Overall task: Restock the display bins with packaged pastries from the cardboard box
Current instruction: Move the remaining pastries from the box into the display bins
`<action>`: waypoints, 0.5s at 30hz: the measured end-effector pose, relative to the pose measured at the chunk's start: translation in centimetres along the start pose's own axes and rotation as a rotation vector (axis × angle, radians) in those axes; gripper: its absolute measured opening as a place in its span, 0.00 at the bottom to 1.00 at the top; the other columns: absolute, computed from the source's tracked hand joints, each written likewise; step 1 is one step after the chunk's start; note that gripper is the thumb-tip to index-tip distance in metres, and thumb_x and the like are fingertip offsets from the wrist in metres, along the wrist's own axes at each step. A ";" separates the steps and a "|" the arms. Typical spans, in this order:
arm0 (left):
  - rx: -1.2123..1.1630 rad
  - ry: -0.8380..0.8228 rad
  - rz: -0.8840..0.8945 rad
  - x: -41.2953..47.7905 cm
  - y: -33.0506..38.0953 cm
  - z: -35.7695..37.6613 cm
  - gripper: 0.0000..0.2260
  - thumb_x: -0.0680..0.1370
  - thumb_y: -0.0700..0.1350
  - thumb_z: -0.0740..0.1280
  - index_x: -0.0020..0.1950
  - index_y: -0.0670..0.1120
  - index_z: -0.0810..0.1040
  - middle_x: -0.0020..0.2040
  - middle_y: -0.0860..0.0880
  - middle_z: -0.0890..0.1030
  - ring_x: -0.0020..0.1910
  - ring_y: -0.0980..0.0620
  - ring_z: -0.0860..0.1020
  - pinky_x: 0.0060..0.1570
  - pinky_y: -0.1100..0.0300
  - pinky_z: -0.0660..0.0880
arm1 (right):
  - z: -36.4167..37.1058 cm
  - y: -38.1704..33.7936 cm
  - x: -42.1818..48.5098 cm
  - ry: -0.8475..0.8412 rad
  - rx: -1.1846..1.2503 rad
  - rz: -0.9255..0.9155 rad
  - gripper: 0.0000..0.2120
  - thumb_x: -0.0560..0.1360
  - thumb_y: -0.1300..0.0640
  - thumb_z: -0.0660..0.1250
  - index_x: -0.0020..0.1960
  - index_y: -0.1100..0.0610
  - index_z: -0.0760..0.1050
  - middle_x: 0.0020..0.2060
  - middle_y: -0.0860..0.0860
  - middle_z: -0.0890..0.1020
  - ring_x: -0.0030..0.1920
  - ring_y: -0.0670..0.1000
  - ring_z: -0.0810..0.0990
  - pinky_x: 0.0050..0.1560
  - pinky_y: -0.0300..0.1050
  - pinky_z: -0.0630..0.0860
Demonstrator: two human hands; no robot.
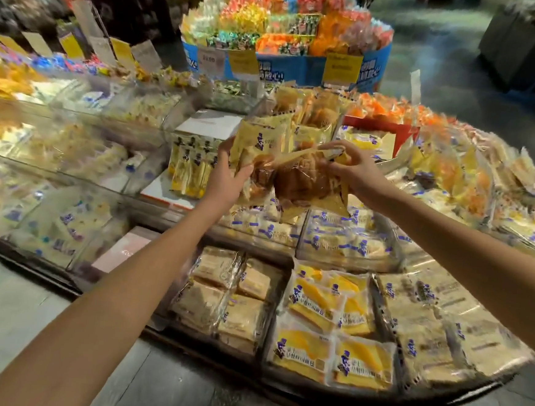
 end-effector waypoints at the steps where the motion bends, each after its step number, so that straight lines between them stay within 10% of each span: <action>1: -0.008 0.008 -0.005 1.0 -0.6 -0.2 0.34 0.83 0.49 0.62 0.80 0.41 0.46 0.80 0.44 0.56 0.78 0.45 0.56 0.74 0.55 0.56 | 0.4 0.4 0.9 -0.015 0.007 0.006 0.11 0.74 0.60 0.71 0.54 0.49 0.77 0.46 0.50 0.84 0.44 0.48 0.84 0.48 0.48 0.82; 15: -0.129 -0.065 -0.118 12.2 -9.2 -3.7 0.34 0.83 0.49 0.60 0.80 0.44 0.41 0.81 0.45 0.51 0.78 0.46 0.54 0.73 0.52 0.56 | 6.1 5.0 11.4 0.057 -0.107 0.051 0.11 0.74 0.59 0.72 0.52 0.45 0.77 0.59 0.49 0.78 0.51 0.54 0.82 0.55 0.53 0.79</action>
Point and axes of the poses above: each hand's wrist, its own x-axis towards the middle knuckle, its own z-axis out of the palm, y = z × x, the point moved 10 cm from there along x, towards the middle knuckle
